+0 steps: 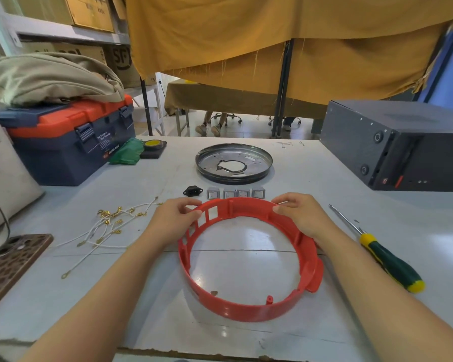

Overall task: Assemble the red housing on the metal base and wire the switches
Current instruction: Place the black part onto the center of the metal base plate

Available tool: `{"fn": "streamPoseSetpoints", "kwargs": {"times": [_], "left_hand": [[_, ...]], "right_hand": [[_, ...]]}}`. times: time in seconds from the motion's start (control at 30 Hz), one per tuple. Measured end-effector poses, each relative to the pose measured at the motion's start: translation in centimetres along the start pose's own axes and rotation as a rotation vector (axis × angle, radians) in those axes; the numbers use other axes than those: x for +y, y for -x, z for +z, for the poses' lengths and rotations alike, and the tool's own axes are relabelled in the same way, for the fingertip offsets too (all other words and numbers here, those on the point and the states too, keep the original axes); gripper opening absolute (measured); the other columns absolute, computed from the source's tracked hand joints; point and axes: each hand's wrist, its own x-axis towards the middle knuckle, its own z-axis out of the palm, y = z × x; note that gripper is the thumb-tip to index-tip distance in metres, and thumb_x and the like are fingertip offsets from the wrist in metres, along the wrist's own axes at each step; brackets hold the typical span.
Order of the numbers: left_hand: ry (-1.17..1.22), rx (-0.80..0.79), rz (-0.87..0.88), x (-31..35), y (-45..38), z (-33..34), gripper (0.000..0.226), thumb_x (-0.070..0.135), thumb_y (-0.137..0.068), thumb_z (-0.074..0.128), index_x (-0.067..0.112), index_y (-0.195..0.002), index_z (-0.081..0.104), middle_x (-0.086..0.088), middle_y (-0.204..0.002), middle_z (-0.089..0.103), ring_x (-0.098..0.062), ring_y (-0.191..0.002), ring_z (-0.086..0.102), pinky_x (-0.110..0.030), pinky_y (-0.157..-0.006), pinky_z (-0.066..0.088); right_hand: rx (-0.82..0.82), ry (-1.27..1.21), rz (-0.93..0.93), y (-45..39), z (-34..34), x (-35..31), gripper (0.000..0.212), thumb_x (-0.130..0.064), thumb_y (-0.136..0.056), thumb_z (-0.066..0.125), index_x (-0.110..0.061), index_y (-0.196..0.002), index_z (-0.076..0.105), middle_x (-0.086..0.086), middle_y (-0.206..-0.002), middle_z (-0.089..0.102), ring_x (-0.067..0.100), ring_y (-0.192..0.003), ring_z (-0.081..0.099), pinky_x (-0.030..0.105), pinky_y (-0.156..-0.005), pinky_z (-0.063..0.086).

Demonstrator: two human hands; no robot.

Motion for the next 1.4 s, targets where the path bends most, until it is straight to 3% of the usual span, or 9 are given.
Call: {"fn": "streamPoseSetpoints", "kwargs": {"times": [0.23,0.33,0.5,0.67,0.9,1.07,1.2,1.3,1.4], "left_hand": [[-0.049,0.101,-0.018,0.0,-0.6,0.5,0.032,0.012,-0.089,0.053,0.026,-0.116,0.064,0.001,-0.068,0.064,-0.011,-0.054,0.057,-0.021,-0.047,0.042],[-0.08,0.035,-0.032,0.0,-0.3,0.3,0.039,0.01,-0.088,0.046,0.031,-0.117,0.06,0.002,-0.058,0.062,-0.014,-0.051,0.057,-0.022,-0.048,0.043],[-0.197,-0.053,-0.06,0.1,-0.3,-1.1,0.02,0.02,-0.086,0.051,0.028,-0.103,0.061,0.003,-0.066,0.061,-0.012,-0.065,0.057,-0.025,-0.058,0.043],[-0.199,-0.056,-0.019,0.6,-0.9,-1.7,0.014,0.027,-0.085,0.062,0.018,-0.096,0.066,0.006,-0.085,0.064,-0.016,-0.082,0.06,-0.03,-0.081,0.05],[-0.146,-0.119,-0.002,0.7,-2.1,-1.6,0.014,0.018,-0.087,0.061,0.02,-0.084,0.074,-0.005,-0.084,0.072,-0.024,-0.085,0.066,-0.036,-0.082,0.054],[-0.25,-0.102,0.076,1.0,-3.5,-1.5,0.014,0.023,-0.086,0.061,0.026,-0.096,0.069,0.009,-0.082,0.065,-0.01,-0.078,0.059,-0.022,-0.071,0.048],[-0.12,-0.162,0.142,1.5,-4.5,-0.2,0.021,0.019,-0.087,0.063,0.026,-0.105,0.07,0.009,-0.099,0.069,-0.005,-0.085,0.062,-0.012,-0.072,0.046],[0.038,-0.17,0.102,0.9,-5.0,0.5,0.022,0.012,-0.088,0.061,0.023,-0.102,0.073,0.006,-0.103,0.071,-0.01,-0.095,0.064,-0.028,-0.092,0.05],[0.206,-0.17,0.07,-0.3,-5.3,0.6,0.019,0.011,-0.087,0.063,0.022,-0.097,0.075,0.003,-0.099,0.073,-0.013,-0.094,0.067,-0.038,-0.095,0.05]], "right_hand": [[0.081,0.059,-0.037,-0.4,-0.9,-0.6,0.014,-0.019,-0.08,0.073,-0.019,-0.094,0.07,0.002,-0.094,0.069,0.014,-0.088,0.062,0.015,-0.068,0.042],[0.034,0.155,-0.009,-0.5,-1.5,-0.4,0.024,-0.016,-0.081,0.071,-0.018,-0.104,0.067,0.001,-0.101,0.066,0.015,-0.093,0.06,0.02,-0.073,0.042],[0.032,0.258,-0.059,-0.7,-1.3,0.1,0.033,0.002,-0.085,0.055,-0.017,-0.108,0.068,0.004,-0.107,0.069,0.019,-0.099,0.062,0.028,-0.09,0.046],[-0.028,0.269,-0.139,-1.6,-1.0,0.0,0.039,0.007,-0.088,0.049,-0.019,-0.107,0.07,0.0,-0.107,0.07,0.011,-0.098,0.062,0.018,-0.086,0.04],[-0.105,0.326,-0.19,-2.7,-0.7,-0.4,0.037,0.004,-0.088,0.05,-0.022,-0.104,0.07,-0.001,-0.104,0.071,0.01,-0.102,0.062,0.015,-0.084,0.04],[-0.116,0.444,-0.249,-4.6,0.2,-1.5,0.024,-0.011,-0.093,0.053,-0.021,-0.107,0.07,-0.01,-0.103,0.067,0.006,-0.092,0.057,0.011,-0.078,0.037],[-0.122,0.461,-0.289,-7.3,2.0,-2.8,0.024,-0.007,-0.092,0.053,-0.015,-0.107,0.069,-0.007,-0.092,0.063,0.005,-0.079,0.055,0.006,-0.064,0.035],[-0.149,0.496,-0.293,-9.5,3.4,-3.5,0.027,-0.002,-0.091,0.052,-0.009,-0.112,0.067,-0.005,-0.09,0.059,0.0,-0.07,0.051,0.007,-0.07,0.035],[-0.148,0.581,-0.292,-11.5,4.2,-3.9,0.029,-0.002,-0.091,0.052,-0.01,-0.116,0.065,0.005,-0.113,0.064,0.011,-0.084,0.054,0.016,-0.075,0.039]]}}
